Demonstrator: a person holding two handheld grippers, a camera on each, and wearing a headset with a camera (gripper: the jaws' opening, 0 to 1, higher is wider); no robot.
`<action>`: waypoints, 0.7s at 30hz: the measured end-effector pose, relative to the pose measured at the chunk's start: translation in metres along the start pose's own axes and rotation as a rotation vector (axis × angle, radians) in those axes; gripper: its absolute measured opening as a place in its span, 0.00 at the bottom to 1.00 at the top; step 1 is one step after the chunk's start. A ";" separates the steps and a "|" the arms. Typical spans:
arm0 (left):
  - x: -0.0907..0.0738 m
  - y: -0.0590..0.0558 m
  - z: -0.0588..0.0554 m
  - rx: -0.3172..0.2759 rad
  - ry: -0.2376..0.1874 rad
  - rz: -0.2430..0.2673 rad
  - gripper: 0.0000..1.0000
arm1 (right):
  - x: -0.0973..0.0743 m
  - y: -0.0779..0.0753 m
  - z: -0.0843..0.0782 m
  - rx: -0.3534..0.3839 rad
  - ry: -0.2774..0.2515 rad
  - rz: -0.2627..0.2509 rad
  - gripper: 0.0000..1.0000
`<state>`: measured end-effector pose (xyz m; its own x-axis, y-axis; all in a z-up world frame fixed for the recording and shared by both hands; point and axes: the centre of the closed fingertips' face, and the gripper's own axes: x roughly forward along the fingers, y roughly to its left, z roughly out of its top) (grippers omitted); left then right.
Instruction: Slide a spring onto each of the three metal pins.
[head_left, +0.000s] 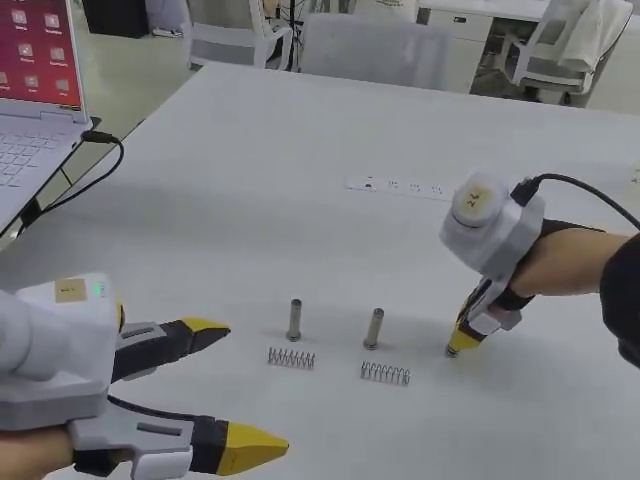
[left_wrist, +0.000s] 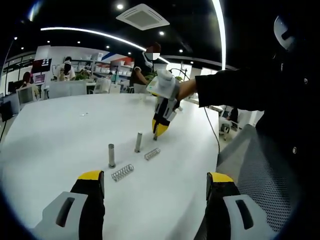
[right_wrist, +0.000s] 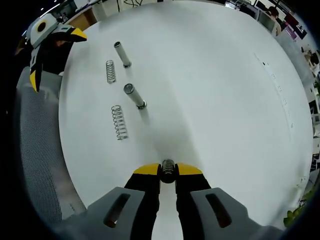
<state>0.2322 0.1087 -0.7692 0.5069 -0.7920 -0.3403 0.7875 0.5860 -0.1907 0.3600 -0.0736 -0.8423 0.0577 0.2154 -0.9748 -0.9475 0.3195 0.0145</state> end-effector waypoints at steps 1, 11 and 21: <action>0.000 0.000 0.000 0.000 0.000 0.000 0.80 | 0.000 0.000 0.000 0.000 -0.001 -0.001 0.09; 0.000 -0.001 0.001 -0.001 -0.003 -0.002 0.80 | 0.000 0.000 0.003 -0.007 -0.020 0.004 0.14; 0.001 -0.002 0.000 -0.001 -0.001 -0.005 0.81 | -0.005 0.001 0.009 -0.022 -0.040 -0.008 0.17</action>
<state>0.2316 0.1065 -0.7691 0.5037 -0.7949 -0.3383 0.7894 0.5826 -0.1934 0.3619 -0.0662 -0.8350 0.0774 0.2497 -0.9652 -0.9535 0.3013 0.0015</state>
